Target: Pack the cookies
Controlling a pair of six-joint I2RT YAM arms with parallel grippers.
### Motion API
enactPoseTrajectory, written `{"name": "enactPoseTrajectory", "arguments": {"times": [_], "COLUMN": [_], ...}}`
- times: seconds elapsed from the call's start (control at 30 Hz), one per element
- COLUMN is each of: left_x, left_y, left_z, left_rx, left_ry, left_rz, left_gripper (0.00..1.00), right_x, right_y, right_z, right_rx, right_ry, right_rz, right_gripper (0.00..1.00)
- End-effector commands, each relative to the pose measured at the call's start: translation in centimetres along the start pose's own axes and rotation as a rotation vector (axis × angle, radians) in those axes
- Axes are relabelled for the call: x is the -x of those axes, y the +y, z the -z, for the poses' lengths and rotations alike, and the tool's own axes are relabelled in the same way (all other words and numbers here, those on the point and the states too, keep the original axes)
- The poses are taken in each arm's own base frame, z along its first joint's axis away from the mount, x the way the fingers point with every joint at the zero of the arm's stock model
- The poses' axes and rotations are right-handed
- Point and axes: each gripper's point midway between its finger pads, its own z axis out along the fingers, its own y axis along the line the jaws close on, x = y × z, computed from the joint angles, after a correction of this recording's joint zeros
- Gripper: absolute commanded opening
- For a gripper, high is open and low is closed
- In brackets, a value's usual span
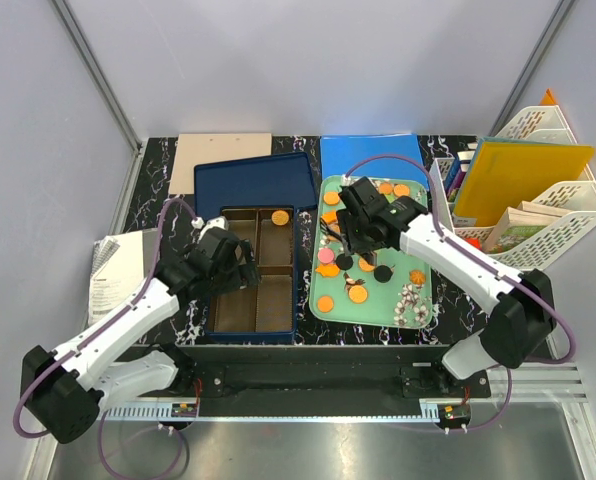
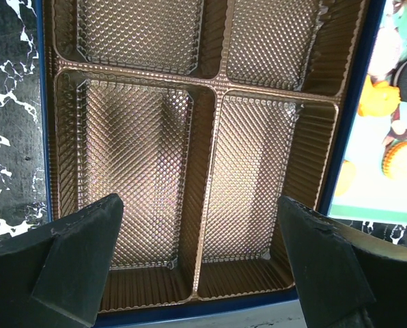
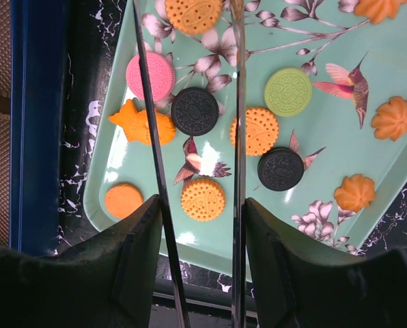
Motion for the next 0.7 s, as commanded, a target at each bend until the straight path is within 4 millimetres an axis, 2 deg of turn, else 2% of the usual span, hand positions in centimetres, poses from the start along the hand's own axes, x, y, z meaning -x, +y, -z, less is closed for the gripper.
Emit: {"name": "enactPoseTrajectory", "arguments": {"times": [0.0, 0.17, 0.37, 0.5, 0.67], "left_x": [1.9, 2.0, 2.3, 2.5, 2.5], "left_y": [-1.8, -1.8, -1.7, -1.7, -1.5], "left_z": [0.6, 0.5, 0.4, 0.5, 0.6], "left_rx": [-0.05, -0.044, -0.033, -0.03, -0.023], "left_ry": [-0.048, -0.048, -0.054, -0.061, -0.066], "left_rz": [-0.008, -0.019, -0.035, -0.042, -0.048], "left_gripper": [0.99, 0.99, 0.99, 0.99, 0.99], "right_x": [1.6, 1.3, 1.0, 0.9, 0.2], "right_y": [1.2, 0.6, 0.9, 1.0, 0.7], "right_z": [-0.4, -1.8, -3.0, -2.8, -1.9], "right_rx": [0.028, -0.026, -0.025, -0.021, -0.024], "right_ry": [-0.035, -0.016, 0.013, 0.015, 0.032], "right_rz": [-0.009, 0.02, 0.031, 0.028, 0.03], "right_gripper": [0.57, 0.57, 0.56, 0.52, 0.54]}}
